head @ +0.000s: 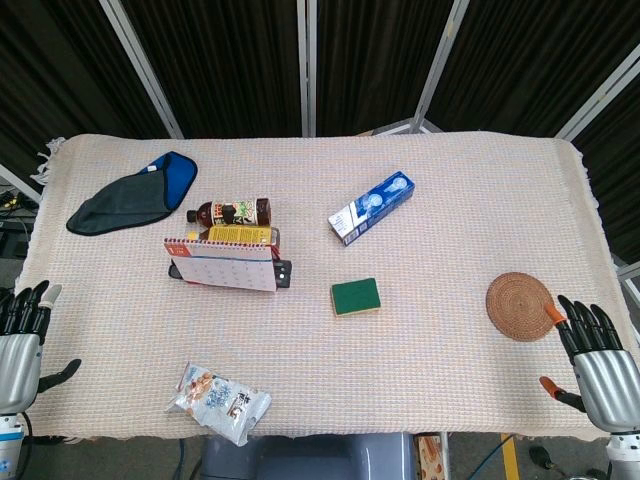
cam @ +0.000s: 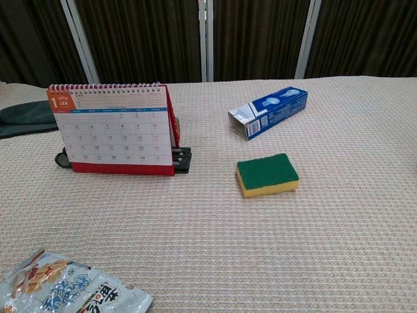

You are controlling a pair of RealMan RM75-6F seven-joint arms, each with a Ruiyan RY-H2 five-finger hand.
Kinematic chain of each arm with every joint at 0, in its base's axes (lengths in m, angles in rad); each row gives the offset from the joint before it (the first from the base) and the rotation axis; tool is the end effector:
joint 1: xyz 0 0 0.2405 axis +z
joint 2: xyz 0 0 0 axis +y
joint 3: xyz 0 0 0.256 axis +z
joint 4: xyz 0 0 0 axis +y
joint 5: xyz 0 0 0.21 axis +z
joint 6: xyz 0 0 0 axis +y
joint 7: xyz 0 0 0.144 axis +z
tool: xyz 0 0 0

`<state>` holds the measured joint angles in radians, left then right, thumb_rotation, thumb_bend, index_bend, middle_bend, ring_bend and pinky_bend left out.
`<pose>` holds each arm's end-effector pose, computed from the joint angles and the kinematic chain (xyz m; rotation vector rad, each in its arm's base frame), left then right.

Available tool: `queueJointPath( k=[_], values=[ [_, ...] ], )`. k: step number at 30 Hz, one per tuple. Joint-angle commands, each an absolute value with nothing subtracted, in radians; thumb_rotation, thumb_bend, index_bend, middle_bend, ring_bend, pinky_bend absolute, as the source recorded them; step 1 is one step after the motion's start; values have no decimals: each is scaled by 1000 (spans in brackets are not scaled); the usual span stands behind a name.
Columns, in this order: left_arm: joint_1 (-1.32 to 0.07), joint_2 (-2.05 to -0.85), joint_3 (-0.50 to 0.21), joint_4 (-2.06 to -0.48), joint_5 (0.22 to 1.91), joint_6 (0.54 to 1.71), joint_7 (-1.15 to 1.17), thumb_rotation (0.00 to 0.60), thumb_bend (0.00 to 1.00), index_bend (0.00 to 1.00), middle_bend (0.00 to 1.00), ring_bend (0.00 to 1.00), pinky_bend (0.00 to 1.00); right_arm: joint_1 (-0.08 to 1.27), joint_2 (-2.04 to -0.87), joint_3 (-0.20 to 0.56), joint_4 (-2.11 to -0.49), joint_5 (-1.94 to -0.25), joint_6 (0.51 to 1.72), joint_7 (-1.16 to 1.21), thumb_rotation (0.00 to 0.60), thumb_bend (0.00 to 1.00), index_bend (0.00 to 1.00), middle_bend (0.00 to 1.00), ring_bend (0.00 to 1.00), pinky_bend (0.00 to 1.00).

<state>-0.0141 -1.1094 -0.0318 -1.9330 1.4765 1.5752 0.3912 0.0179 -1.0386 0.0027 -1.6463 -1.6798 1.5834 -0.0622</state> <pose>-0.2592 0.1533 0.1516 -1.3305 -0.8608 -0.8055 -0.2955 -0.1490 0.1770 1.5032 -0.7556 0.9023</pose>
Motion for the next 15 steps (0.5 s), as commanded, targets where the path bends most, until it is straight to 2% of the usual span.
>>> queueJointPath(
  k=[1,15],
  values=[
    [-15,-1108,-35,-1932,1471,1571,386,600,61,0,0,0,0,20,-1041,3,-1646,-1678,1580,-65,600,39,0,0,0,0],
    [-19,-1113,-34,-1924,1461,1558,382,600,73,0,0,0,0,22,-1047,0,-1648,-1696,1587,-77,600,38,0,0,0,0]
  ],
)
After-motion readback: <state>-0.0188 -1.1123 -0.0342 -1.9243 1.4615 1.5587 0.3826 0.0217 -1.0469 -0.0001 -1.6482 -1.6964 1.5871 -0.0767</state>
